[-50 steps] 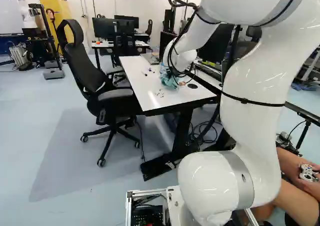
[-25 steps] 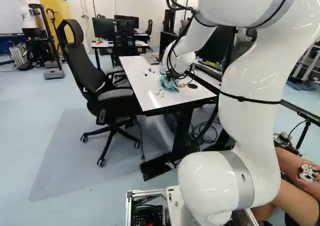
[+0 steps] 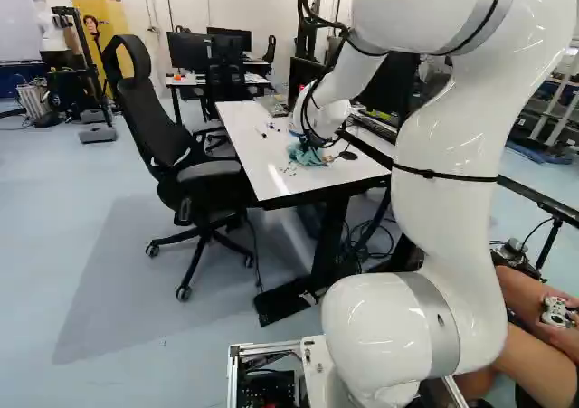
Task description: Clean the table with the green towel
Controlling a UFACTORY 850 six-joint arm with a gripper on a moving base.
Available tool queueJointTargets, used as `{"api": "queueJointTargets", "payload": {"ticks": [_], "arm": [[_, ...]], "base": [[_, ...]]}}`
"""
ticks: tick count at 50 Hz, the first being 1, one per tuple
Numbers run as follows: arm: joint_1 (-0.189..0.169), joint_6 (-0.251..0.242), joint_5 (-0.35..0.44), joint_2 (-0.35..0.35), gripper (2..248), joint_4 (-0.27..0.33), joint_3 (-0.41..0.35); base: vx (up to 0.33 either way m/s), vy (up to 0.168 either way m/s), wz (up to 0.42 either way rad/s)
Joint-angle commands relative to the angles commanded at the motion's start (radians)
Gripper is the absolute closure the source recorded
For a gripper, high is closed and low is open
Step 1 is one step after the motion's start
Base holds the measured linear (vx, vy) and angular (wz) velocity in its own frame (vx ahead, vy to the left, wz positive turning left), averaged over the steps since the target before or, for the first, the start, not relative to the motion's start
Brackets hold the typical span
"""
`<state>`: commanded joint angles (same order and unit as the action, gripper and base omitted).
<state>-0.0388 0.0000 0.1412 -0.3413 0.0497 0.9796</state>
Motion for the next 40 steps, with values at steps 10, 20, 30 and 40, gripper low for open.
{"api": "queueJointTargets", "payload": {"ticks": [10, 20, 30, 40], "arm": [[0.000, 0.000, 0.000, 0.000, 200, 0.000, 0.000], [0.000, 0.000, 0.000, 0.000, 200, 0.000, 0.000], [0.000, 0.000, -0.015, 0.000, 200, 0.000, 0.000], [0.000, 0.000, -0.034, 0.000, 200, 0.000, 0.000]], "base": [[0.000, 0.000, 0.000], [0.000, 0.000, 0.000], [0.000, 0.000, 0.000], [0.000, 0.000, 0.000]]}}
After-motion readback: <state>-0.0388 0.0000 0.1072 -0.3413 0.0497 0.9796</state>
